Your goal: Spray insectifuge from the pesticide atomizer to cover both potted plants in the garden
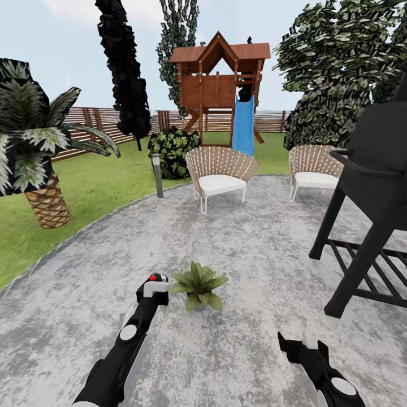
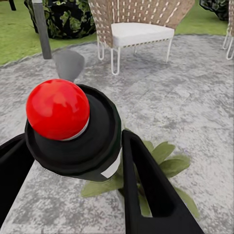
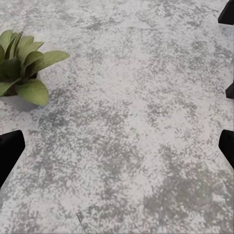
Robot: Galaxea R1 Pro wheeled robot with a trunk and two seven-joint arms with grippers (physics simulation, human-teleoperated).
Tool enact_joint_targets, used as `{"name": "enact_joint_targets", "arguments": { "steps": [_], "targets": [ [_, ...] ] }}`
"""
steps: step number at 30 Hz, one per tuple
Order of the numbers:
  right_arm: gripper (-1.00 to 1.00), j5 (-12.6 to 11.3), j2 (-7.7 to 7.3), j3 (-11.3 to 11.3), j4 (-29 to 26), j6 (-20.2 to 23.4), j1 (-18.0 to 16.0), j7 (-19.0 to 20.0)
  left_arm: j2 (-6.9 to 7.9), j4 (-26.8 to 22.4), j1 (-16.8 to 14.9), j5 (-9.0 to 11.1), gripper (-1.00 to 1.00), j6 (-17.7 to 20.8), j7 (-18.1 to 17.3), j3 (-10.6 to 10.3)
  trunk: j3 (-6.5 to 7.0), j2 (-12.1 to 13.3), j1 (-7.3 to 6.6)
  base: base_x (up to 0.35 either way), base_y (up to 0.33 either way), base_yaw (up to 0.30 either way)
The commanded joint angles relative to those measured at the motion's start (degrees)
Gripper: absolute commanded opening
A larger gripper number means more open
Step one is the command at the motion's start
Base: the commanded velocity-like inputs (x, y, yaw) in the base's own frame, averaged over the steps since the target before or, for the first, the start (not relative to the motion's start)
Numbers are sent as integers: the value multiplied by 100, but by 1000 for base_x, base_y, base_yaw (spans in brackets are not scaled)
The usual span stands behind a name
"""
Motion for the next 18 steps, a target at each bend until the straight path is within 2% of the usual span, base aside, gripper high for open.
{"name": "enact_joint_targets", "arguments": {
  "steps": [1, 11, 18],
  "targets": [
    [100, -2, -1, 1, -7, 25, -3, -3, -2, 1, -3, -44, -100, -16, 3, 5, -13, -2, 3, 340, 0, 0],
    [100, 2, -2, 0, -2, 13, -3, -5, -2, 1, -3, -48, -100, -16, 3, 5, -101, -2, 3, 340, 0, 0],
    [100, -10, -2, 1, -5, 13, -3, -1, -2, 1, -3, -48, -100, -16, 3, 5, -107, -2, 3, 334, 52, 0]
  ]
}}
